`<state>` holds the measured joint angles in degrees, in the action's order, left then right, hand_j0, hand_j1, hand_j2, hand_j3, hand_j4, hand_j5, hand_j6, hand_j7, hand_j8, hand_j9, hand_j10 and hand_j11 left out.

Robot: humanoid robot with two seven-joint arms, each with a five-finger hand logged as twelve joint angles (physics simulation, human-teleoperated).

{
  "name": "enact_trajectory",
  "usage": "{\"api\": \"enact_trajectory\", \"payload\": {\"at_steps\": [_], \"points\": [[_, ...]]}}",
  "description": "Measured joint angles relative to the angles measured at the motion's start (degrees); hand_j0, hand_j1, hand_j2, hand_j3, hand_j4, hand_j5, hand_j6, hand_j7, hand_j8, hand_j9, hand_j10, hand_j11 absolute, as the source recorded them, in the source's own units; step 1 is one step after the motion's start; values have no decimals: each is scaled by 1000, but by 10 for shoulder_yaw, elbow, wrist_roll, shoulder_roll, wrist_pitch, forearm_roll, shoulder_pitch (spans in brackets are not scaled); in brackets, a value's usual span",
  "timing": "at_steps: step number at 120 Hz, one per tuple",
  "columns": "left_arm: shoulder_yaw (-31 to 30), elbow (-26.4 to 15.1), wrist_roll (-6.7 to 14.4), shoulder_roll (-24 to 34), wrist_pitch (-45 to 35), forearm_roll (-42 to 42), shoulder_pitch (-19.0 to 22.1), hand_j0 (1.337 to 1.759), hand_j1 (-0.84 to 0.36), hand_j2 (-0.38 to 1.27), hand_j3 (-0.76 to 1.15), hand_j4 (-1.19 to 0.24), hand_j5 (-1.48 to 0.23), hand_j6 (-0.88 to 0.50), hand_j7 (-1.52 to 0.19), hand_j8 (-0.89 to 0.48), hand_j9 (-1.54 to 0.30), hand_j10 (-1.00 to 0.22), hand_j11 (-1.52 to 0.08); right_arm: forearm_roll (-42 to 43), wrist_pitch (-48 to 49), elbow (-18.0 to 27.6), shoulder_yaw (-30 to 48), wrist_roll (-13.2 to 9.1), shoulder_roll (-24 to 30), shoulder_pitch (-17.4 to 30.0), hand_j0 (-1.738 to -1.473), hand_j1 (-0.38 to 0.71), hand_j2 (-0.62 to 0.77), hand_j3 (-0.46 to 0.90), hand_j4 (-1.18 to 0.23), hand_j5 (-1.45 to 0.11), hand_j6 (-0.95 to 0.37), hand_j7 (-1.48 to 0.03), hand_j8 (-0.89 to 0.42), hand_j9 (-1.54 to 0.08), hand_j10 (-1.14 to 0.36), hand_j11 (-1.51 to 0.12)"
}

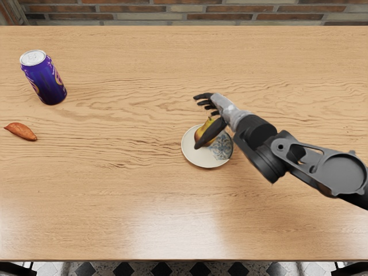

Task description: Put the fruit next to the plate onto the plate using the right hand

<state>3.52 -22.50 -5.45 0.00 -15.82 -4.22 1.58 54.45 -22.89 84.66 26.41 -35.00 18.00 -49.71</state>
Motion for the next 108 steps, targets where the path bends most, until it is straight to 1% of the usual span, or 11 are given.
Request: {"api": "enact_trajectory", "payload": {"at_steps": [12,22,30,37,45,55,65,75,96,101,108], "points": [[0,0,0,0,0,0,0,1658,349,0,0,0,0,0,0,0,0,0,0,-43,64,0,38,0,19,2,-1658,-234,62,0,-117,-164,-121,-157,-69,-160,-75,-158],[0,0,0,0,0,0,0,1658,349,0,0,0,0,0,0,0,0,0,0,-100,146,1,77,3,49,9,-1658,-273,42,0,-78,-109,-81,-104,-46,-107,-50,-105],[0,0,0,0,0,0,0,1658,349,0,0,0,0,0,0,0,0,0,0,-142,211,1,109,19,82,19,-1658,-294,30,0,-56,-79,-59,-75,-34,-77,-36,-76],[0,0,0,0,0,0,0,1658,349,0,0,0,0,0,0,0,0,0,0,-173,255,1,129,38,112,29,-1658,-308,23,0,-43,-59,-44,-56,-25,-58,-27,-57],[0,0,0,0,0,0,0,1658,349,0,0,0,0,0,0,0,0,0,0,-211,303,0,142,67,148,35,-1658,-319,17,0,-31,-43,-32,-41,-18,-42,-20,-41],[0,0,0,0,0,0,0,1658,349,0,0,0,0,0,0,0,0,0,0,-262,376,-1,150,111,196,39,-1658,-330,11,0,-20,-28,-22,-27,-12,-28,-13,-27],[0,0,0,0,0,0,0,1658,349,0,0,0,0,0,0,0,0,0,0,-301,457,-1,153,149,229,46,-1658,-336,8,0,-14,-19,-14,-18,-8,-18,-9,-18],[0,0,0,0,0,0,0,1658,349,0,0,0,0,0,0,0,0,0,0,-335,524,-2,154,199,264,53,-1658,-341,6,0,-9,-13,-10,-12,-6,-12,-6,-12],[0,0,0,0,0,0,0,1658,349,0,0,0,0,0,0,0,0,0,0,-373,569,-3,155,290,328,80,-1658,-346,3,0,-4,-5,-5,-5,-3,-5,-3,-5],[0,0,0,0,0,0,-3,1658,349,0,0,0,0,0,0,0,0,0,0,-381,572,-4,155,304,346,89,-1658,-347,3,0,-3,-4,-4,-4,-2,-4,-2,-4],[0,0,0,0,0,0,-3,1658,349,0,0,0,0,0,0,0,0,0,0,-388,575,-12,155,318,363,101,-1658,-348,3,0,-2,-3,-3,-3,-2,-3,-2,-3]]}}
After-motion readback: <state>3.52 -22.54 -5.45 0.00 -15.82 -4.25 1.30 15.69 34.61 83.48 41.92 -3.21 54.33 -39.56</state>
